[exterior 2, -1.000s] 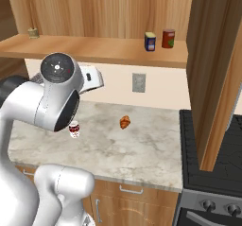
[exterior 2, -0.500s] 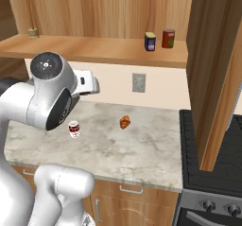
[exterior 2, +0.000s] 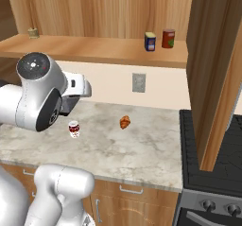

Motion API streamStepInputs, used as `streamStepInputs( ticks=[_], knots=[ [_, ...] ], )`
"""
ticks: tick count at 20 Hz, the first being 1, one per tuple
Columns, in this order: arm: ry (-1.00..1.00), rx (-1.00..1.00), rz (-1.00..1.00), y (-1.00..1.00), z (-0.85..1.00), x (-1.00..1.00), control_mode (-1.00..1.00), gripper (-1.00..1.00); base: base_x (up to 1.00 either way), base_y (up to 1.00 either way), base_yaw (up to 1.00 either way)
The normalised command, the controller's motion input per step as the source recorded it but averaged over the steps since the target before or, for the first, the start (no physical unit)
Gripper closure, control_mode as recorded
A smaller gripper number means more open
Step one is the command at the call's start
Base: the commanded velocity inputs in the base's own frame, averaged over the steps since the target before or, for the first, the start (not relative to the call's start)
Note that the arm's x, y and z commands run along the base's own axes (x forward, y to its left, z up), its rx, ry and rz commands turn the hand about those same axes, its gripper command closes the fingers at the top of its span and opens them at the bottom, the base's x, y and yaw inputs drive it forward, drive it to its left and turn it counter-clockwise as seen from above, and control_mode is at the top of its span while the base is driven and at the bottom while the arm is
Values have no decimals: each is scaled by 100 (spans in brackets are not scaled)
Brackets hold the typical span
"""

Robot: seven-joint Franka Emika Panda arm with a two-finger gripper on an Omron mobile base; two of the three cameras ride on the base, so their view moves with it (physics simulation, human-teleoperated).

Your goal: Pick the cans from the counter and place them in their designated side in the cabinet.

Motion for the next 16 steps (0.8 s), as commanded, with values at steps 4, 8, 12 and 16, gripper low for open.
streamStepInputs(
  ticks=[4, 8, 12, 16],
  knots=[
    [4, 0, -7, 37, -21, -10, -100, -100, 0, 0, 0],
    [4, 2, -5, 41, -23, -2, -100, -100, 0, 0, 0],
    [3, 4, -3, 26, -23, -2, -100, -100, 0, 0, 0],
    [0, 3, -1, 15, -12, 0, -100, -100, 0, 0, 0]
  ],
)
